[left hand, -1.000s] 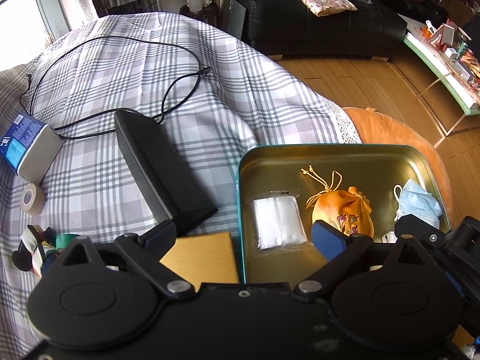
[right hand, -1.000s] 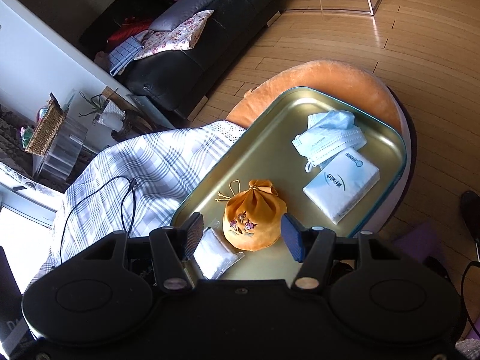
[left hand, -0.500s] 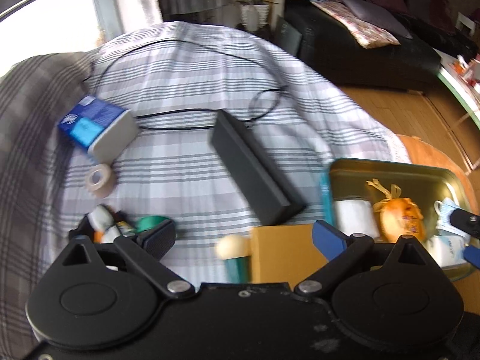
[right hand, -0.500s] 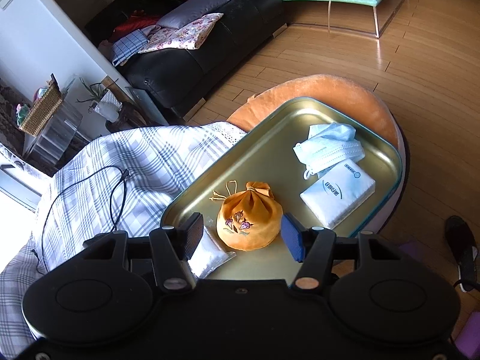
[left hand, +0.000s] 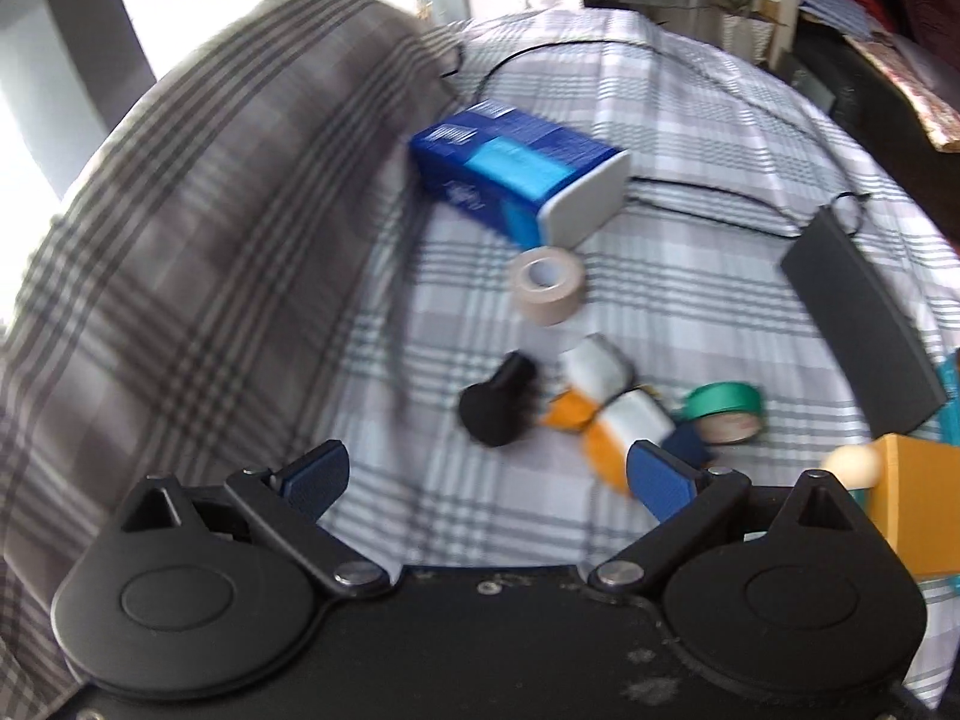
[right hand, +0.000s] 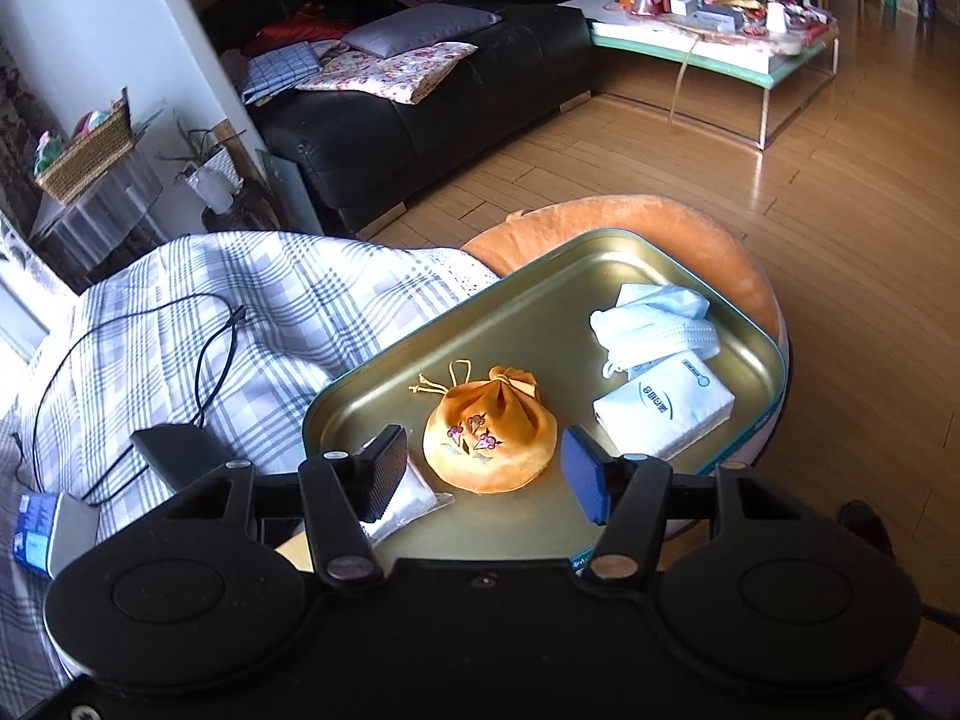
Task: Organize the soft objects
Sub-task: 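Withdraw both tools from the tray back over the bed, then lower the right gripper onto the dark teal bottle and close it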
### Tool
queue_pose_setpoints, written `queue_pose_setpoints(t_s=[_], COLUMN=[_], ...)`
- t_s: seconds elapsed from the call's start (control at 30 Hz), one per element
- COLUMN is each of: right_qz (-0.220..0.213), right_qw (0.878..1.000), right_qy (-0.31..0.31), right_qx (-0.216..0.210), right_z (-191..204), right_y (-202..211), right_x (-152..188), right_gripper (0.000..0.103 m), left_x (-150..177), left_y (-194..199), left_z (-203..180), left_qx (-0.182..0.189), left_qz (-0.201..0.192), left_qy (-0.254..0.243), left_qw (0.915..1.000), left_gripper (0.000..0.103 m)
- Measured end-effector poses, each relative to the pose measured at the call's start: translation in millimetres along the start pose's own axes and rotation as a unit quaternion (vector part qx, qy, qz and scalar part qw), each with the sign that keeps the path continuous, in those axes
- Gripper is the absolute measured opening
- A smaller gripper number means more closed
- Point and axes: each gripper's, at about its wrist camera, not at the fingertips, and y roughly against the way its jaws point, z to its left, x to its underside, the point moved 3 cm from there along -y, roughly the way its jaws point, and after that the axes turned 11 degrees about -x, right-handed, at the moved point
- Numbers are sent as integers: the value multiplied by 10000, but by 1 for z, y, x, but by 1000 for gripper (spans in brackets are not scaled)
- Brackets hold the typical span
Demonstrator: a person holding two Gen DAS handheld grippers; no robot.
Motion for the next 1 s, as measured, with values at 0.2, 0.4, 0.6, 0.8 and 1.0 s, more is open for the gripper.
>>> queue_pose_setpoints(t_s=[0.2,0.4,0.6,0.8,1.0], right_qz=[-150,403,854,1336,1669], right_qw=[9964,9904,9773,9675,9585], right_qy=[817,1210,1763,1952,2174], right_qx=[-148,-530,-801,-892,-782], right_z=[25,58,93,105,107], right_y=[12,16,14,-7,-28], right_x=[10,47,87,113,134], right_gripper=[56,56,55,55,55], left_x=[16,24,28,30,31], left_y=[-36,-54,-68,-70,-76], left_z=[36,41,36,33,34], left_qx=[-78,-63,-102,-76,-37], left_qz=[390,527,719,706,795], left_qy=[223,286,209,193,239], left_qw=[9990,9982,9971,9973,9965], left_gripper=[99,99,99,99,99])
